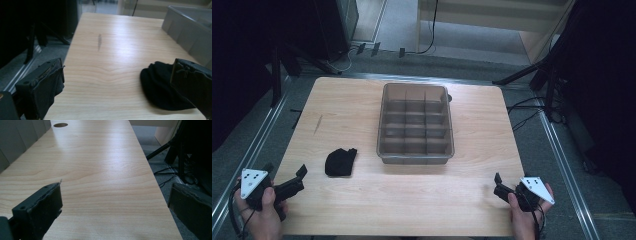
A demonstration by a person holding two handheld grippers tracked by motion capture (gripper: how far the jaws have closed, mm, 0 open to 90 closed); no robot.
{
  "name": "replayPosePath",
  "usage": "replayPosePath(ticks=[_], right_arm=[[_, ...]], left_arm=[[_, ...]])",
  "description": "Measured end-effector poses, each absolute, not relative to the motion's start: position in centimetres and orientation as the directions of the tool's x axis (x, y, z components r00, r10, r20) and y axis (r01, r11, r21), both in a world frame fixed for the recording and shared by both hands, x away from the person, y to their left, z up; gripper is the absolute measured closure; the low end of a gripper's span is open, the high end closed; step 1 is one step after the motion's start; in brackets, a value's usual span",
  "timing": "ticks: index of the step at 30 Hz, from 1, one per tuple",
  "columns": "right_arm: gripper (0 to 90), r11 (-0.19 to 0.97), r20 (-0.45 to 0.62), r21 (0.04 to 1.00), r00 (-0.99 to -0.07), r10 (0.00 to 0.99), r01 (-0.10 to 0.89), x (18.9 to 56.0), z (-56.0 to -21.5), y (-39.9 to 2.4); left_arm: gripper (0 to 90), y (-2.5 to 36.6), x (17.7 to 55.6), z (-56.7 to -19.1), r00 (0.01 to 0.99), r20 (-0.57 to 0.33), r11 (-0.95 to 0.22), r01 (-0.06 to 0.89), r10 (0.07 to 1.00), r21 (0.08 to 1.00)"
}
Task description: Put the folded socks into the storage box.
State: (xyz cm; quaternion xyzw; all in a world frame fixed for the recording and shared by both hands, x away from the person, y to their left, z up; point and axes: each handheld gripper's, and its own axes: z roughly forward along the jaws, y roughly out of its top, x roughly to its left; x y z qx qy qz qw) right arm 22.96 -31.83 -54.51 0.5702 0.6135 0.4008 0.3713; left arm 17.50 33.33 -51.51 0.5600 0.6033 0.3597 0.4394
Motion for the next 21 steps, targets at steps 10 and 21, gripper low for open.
replayPosePath(ticks=[10, 21], right_arm=[[0.0, 0.029, 0.001, 0.914, -0.075, 0.997, 0.404, 23.0, -54.5, -31.8], [0.0, 0.037, -0.002, 0.912, -0.086, 0.996, 0.409, 23.0, -54.5, -31.7]], left_arm=[[0.0, 31.7, 20.3, -48.8, 0.121, -0.138, 0.055, 0.525, 0.983, 0.849], [8.1, 29.6, 24.5, -46.1, 0.152, -0.150, -0.019, 0.763, 0.977, 0.646]])
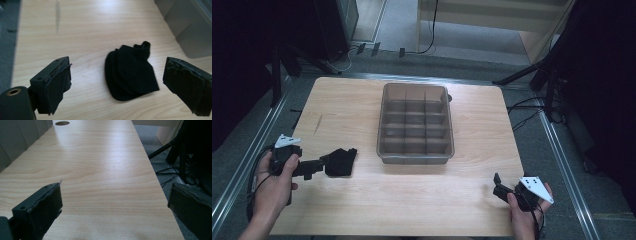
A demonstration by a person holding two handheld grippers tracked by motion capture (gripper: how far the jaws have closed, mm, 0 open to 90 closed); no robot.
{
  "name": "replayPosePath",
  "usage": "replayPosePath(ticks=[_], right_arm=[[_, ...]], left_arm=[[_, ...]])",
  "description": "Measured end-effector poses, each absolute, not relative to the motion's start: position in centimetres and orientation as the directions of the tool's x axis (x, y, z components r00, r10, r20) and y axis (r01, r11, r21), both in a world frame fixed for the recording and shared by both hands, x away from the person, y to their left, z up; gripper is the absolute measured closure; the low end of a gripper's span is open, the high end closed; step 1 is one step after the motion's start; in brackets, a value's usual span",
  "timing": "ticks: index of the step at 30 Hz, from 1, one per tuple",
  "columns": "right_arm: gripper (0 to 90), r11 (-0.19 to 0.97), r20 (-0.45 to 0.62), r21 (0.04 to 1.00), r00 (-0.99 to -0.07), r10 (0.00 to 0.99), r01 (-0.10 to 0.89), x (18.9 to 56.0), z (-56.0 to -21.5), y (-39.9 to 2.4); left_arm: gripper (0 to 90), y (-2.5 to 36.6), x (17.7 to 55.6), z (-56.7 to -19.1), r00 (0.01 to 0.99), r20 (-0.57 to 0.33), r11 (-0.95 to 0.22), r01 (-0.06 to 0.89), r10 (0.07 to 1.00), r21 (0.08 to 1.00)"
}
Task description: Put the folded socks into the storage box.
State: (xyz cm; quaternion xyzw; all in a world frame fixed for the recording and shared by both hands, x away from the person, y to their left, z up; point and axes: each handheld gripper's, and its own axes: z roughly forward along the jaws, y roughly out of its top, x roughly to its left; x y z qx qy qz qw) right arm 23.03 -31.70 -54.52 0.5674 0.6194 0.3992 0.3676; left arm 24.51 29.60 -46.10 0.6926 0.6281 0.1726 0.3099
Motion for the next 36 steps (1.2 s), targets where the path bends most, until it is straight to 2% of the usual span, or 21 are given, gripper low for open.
replayPosePath(ticks=[5, 7, 9, 11, 12, 16, 17, 20, 25, 28, 34, 36], right_arm=[[0.0, 0.038, 0.000, 0.910, -0.091, 0.996, 0.412, 23.0, -54.5, -31.7], [0.0, 0.039, 0.000, 0.909, -0.095, 0.995, 0.415, 23.0, -54.5, -31.7], [0.0, 0.040, 0.000, 0.909, -0.097, 0.995, 0.415, 23.0, -54.5, -31.7], [0.0, 0.042, 0.000, 0.909, -0.100, 0.995, 0.415, 23.1, -54.5, -31.7], [0.0, 0.042, 0.000, 0.909, -0.100, 0.995, 0.415, 23.1, -54.5, -31.7], [0.0, 0.045, -0.001, 0.908, -0.105, 0.994, 0.416, 23.1, -54.5, -31.7], [0.0, 0.046, -0.001, 0.908, -0.107, 0.994, 0.417, 23.1, -54.5, -31.7], [0.0, 0.046, 0.000, 0.908, -0.112, 0.994, 0.416, 23.1, -54.5, -31.7], [0.0, 0.055, -0.005, 0.909, -0.120, 0.993, 0.414, 23.1, -54.5, -31.7], [0.0, 0.049, 0.002, 0.908, -0.120, 0.993, 0.417, 23.1, -54.5, -31.7], [0.0, 0.050, 0.002, 0.908, -0.124, 0.992, 0.417, 23.1, -54.5, -31.7], [0.0, 0.051, 0.001, 0.907, -0.124, 0.992, 0.417, 23.1, -54.5, -31.7]], left_arm=[[6.2, 28.5, 26.9, -45.5, 0.195, -0.240, -0.061, 0.880, 0.951, 0.471], [0.7, 27.9, 27.6, -45.1, 0.217, -0.226, -0.105, 0.900, 0.950, 0.424], [0.7, 27.5, 28.3, -44.8, 0.219, -0.228, -0.117, 0.913, 0.949, 0.390], [0.7, 27.4, 29.7, -44.6, 0.196, -0.289, -0.095, 0.939, 0.937, 0.331], [0.7, 27.4, 29.7, -44.6, 0.196, -0.289, -0.095, 0.939, 0.937, 0.331], [0.1, 27.1, 30.9, -45.8, 0.135, -0.235, -0.079, 0.969, 0.962, 0.234], [0.0, 26.7, 31.3, -46.3, 0.082, -0.224, -0.034, 0.977, 0.971, 0.210], [0.0, 26.5, 31.7, -46.6, 0.051, -0.235, -0.008, 0.984, 0.971, 0.180], [0.0, 25.9, 32.8, -47.6, 0.005, -0.196, 0.018, 0.993, 0.981, 0.117], [0.0, 25.2, 33.4, -48.1, 0.014, -0.170, -0.003, 0.998, 0.985, 0.067], [0.8, 25.2, 33.5, -48.6, 0.014, -0.152, -0.006, 0.999, 0.988, 0.052], [7.6, 25.6, 33.4, -48.9, -0.010, -0.156, 0.018, 0.999, 0.988, 0.048]])
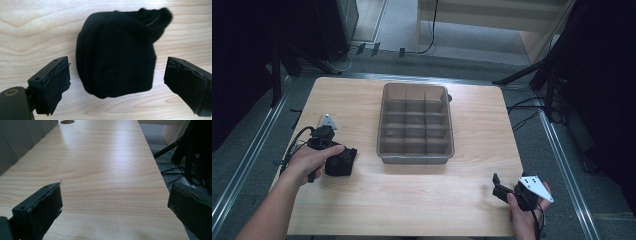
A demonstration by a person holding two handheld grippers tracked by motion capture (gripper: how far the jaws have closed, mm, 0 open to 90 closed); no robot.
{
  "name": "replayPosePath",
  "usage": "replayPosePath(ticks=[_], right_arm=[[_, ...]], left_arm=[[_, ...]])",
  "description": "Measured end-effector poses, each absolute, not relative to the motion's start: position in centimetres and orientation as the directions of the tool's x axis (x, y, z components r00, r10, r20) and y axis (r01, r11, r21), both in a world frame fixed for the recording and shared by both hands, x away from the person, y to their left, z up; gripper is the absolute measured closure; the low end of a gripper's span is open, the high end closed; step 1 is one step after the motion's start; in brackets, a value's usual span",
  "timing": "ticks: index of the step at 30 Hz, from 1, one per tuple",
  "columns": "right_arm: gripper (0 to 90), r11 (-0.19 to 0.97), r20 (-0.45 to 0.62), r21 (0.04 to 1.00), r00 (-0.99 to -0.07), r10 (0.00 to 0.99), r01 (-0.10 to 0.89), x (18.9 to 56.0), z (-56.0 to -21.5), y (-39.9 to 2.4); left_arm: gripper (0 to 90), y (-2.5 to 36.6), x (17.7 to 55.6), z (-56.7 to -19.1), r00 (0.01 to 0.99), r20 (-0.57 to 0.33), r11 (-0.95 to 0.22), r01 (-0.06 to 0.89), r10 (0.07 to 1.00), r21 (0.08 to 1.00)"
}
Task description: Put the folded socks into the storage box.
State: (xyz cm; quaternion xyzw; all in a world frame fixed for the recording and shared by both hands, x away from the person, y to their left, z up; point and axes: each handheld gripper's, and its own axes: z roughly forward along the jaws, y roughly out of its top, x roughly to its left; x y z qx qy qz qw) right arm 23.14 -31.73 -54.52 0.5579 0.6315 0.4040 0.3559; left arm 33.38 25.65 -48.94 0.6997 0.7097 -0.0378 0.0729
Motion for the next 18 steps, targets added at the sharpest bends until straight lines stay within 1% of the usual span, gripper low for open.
replayPosePath(ticks=[1, 2, 3, 4, 5, 6, 7, 8, 10, 14, 15, 16, 18], right_arm=[[0.0, 0.051, 0.001, 0.907, -0.124, 0.992, 0.417, 23.1, -54.5, -31.7], [0.0, 0.051, 0.001, 0.907, -0.125, 0.992, 0.417, 23.1, -54.5, -31.7], [0.0, 0.052, 0.001, 0.907, -0.125, 0.992, 0.417, 23.1, -54.5, -31.7], [0.0, 0.053, 0.000, 0.908, -0.125, 0.992, 0.416, 23.1, -54.5, -31.7], [0.0, 0.053, 0.000, 0.907, -0.124, 0.992, 0.418, 23.1, -54.5, -31.7], [0.0, 0.053, -0.001, 0.907, -0.124, 0.992, 0.419, 23.1, -54.5, -31.7], [0.0, 0.052, 0.000, 0.907, -0.123, 0.992, 0.419, 23.1, -54.5, -31.7], [0.0, 0.052, 0.000, 0.907, -0.123, 0.992, 0.419, 23.1, -54.5, -31.7], [0.0, 0.053, 0.000, 0.907, -0.125, 0.992, 0.419, 23.1, -54.5, -31.7], [0.0, 0.054, -0.002, 0.906, -0.125, 0.992, 0.419, 23.2, -54.5, -31.7], [0.0, 0.055, -0.002, 0.906, -0.124, 0.992, 0.419, 23.1, -54.5, -31.7], [0.0, 0.055, -0.003, 0.906, -0.125, 0.992, 0.419, 23.1, -54.5, -31.7], [0.0, 0.055, -0.002, 0.906, -0.125, 0.992, 0.419, 23.1, -54.5, -31.7]], left_arm=[[11.2, 25.6, 33.4, -48.9, -0.010, -0.156, 0.018, 0.999, 0.988, 0.048], [11.2, 25.7, 33.3, -49.1, -0.014, -0.152, 0.021, 0.999, 0.988, 0.045], [14.8, 25.8, 33.3, -49.3, -0.007, -0.154, 0.014, 0.999, 0.988, 0.045], [15.5, 25.8, 33.2, -49.5, -0.009, -0.163, 0.016, 0.999, 0.987, 0.043], [19.8, 25.9, 33.2, -49.6, -0.011, -0.170, 0.019, 0.999, 0.985, 0.044], [22.5, 26.0, 33.2, -49.7, -0.012, -0.150, 0.020, 0.999, 0.989, 0.048], [24.4, 26.0, 33.2, -49.7, -0.012, -0.150, 0.020, 0.999, 0.989, 0.048], [24.4, 25.9, 33.2, -49.8, -0.019, -0.145, 0.026, 0.998, 0.989, 0.051], [29.9, 25.9, 33.2, -49.9, -0.016, -0.141, 0.023, 0.998, 0.990, 0.050], [33.7, 25.8, 33.0, -50.6, -0.019, -0.143, 0.024, 0.999, 0.990, 0.035], [35.7, 26.0, 33.0, -50.7, -0.016, -0.144, 0.020, 1.000, 0.989, 0.024], [36.4, 26.0, 33.0, -50.8, -0.024, -0.157, 0.029, 0.999, 0.987, 0.030], [40.7, 26.2, 33.0, -50.8, -0.020, -0.170, 0.026, 0.999, 0.985, 0.034]])
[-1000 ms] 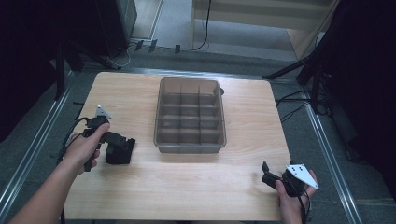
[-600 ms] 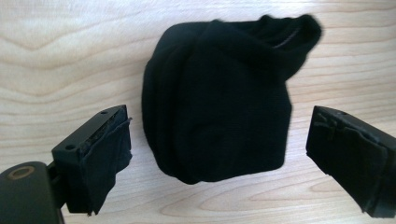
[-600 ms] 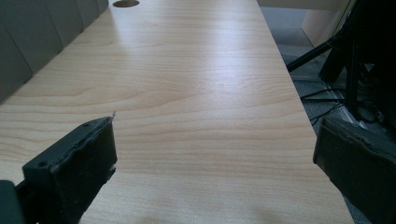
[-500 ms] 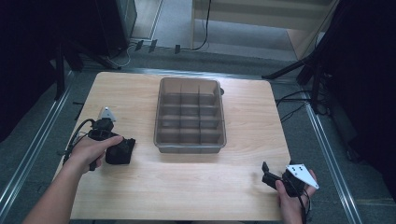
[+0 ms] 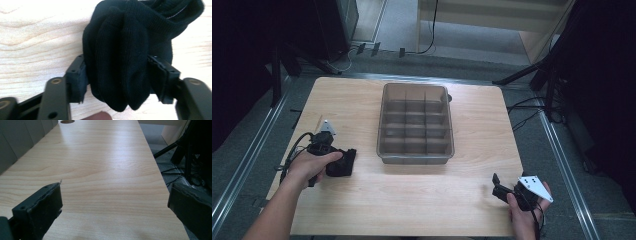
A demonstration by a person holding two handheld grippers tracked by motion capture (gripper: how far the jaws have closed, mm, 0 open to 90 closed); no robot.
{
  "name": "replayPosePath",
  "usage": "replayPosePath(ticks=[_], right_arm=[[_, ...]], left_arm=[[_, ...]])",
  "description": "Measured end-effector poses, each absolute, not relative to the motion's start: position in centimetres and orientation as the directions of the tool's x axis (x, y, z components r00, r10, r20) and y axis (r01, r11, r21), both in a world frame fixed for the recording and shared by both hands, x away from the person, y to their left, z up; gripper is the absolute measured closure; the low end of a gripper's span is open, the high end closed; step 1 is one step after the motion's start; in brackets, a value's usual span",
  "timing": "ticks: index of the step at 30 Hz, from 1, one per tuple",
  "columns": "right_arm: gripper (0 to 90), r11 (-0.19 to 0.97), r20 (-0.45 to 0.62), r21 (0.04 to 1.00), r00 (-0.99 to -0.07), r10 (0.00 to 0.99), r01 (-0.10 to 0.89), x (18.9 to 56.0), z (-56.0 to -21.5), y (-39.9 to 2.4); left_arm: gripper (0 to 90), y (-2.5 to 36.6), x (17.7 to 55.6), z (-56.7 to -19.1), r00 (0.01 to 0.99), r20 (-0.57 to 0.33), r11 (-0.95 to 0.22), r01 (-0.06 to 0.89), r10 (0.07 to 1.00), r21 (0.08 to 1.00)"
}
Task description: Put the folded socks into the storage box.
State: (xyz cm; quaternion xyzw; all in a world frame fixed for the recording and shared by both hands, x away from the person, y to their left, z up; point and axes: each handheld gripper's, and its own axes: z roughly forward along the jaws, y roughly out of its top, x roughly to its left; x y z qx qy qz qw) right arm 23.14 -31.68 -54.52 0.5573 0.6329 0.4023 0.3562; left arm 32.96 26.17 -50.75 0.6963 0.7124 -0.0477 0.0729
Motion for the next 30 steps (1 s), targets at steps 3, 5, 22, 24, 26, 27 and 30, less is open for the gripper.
replayPosePath(ticks=[3, 5, 22, 24, 26, 27, 30], right_arm=[[0.0, 0.056, -0.003, 0.906, -0.126, 0.992, 0.419, 23.1, -54.5, -31.7], [0.0, 0.056, -0.003, 0.907, -0.125, 0.992, 0.418, 23.1, -54.5, -31.7], [0.0, 0.058, -0.005, 0.906, -0.126, 0.992, 0.420, 23.2, -54.5, -31.6], [0.0, 0.057, -0.005, 0.906, -0.125, 0.992, 0.420, 23.2, -54.5, -31.7], [0.0, 0.056, -0.003, 0.905, -0.125, 0.992, 0.421, 23.2, -54.5, -31.7], [0.0, 0.056, -0.003, 0.906, -0.126, 0.992, 0.421, 23.2, -54.5, -31.7], [0.0, 0.055, -0.002, 0.905, -0.126, 0.992, 0.421, 23.2, -54.5, -31.7]], left_arm=[[53.4, 26.1, 32.9, -50.7, -0.005, -0.189, 0.012, 0.999, 0.982, 0.037], [58.2, 26.0, 32.9, -50.5, -0.005, -0.203, 0.015, 0.999, 0.979, 0.048], [73.8, 26.8, 34.1, -45.0, -0.091, -0.290, 0.108, 0.993, 0.953, 0.041], [73.8, 26.6, 34.3, -44.0, -0.100, -0.314, 0.116, 0.993, 0.944, 0.035], [73.8, 26.1, 34.6, -43.1, -0.099, -0.314, 0.112, 0.993, 0.944, 0.023], [73.9, 26.0, 34.7, -42.5, -0.096, -0.324, 0.109, 0.994, 0.941, 0.020], [73.9, 25.2, 35.0, -40.9, -0.093, -0.321, 0.112, 0.993, 0.943, 0.041]])
